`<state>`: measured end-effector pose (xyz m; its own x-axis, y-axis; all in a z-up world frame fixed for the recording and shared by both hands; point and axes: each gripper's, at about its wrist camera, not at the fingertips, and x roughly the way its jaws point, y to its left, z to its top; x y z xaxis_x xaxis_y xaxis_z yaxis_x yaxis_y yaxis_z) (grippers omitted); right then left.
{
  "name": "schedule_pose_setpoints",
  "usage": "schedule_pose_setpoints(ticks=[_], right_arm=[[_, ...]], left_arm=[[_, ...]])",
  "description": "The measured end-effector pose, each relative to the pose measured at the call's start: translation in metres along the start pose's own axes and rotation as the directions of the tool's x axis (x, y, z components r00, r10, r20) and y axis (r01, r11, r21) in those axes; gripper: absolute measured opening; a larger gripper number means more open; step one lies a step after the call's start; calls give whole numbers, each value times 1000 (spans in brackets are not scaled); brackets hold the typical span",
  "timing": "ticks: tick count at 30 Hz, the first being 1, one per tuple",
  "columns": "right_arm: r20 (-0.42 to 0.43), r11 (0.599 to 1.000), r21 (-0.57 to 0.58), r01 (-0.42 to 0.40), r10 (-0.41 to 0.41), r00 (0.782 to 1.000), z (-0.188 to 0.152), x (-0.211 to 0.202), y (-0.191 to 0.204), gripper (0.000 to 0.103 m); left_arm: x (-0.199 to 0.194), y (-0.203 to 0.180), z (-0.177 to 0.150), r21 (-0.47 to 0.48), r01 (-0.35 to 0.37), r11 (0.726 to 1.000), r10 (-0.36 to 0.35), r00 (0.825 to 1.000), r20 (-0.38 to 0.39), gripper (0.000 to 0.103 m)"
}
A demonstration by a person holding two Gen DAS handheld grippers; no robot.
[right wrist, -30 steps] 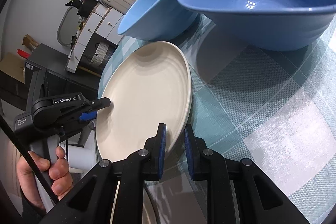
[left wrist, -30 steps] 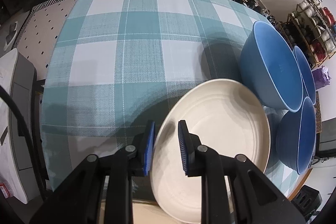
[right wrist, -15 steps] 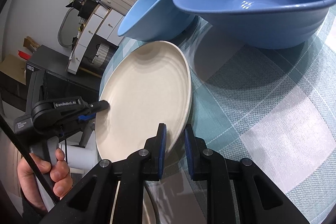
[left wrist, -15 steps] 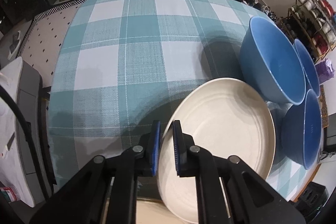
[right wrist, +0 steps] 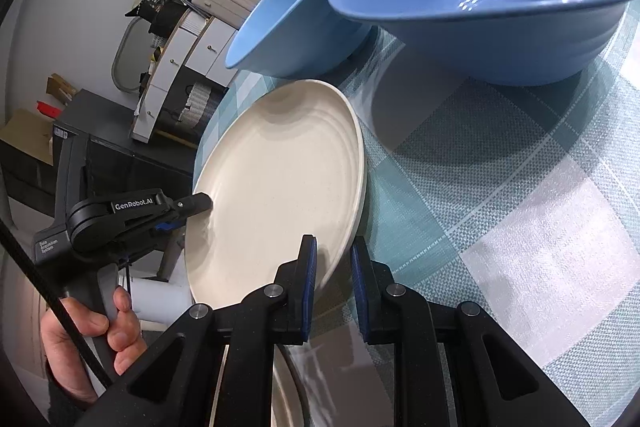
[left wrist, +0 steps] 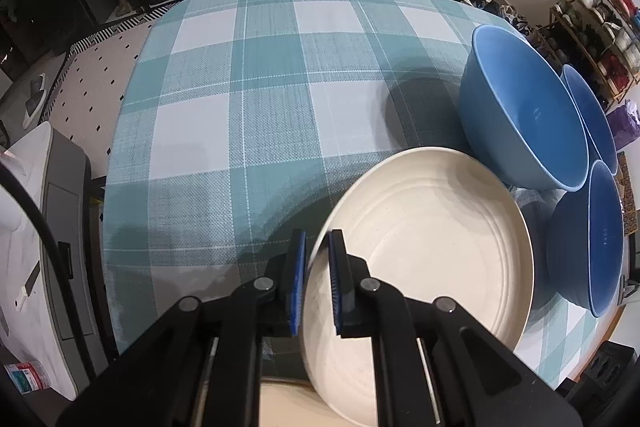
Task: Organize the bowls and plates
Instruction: 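Lift the cream plate with both grippers and lower it onto the plate stack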
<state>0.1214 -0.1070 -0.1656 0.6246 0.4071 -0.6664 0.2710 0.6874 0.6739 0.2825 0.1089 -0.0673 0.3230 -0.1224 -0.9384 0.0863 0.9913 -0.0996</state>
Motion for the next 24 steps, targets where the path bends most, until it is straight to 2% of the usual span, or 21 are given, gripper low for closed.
schedule_pose_setpoints(ticks=[19,24], right_arm=[[11,999,-10,-30,31,999,-5,-18,-2,17],[18,999,-25,-36,36,999,-8,-28,-2,17]], left_arm=[[-19,6,-11,-52,-1,999,2,1000,10,8],[-25,14,-20,-92,21,996,-19,1000,18,8]])
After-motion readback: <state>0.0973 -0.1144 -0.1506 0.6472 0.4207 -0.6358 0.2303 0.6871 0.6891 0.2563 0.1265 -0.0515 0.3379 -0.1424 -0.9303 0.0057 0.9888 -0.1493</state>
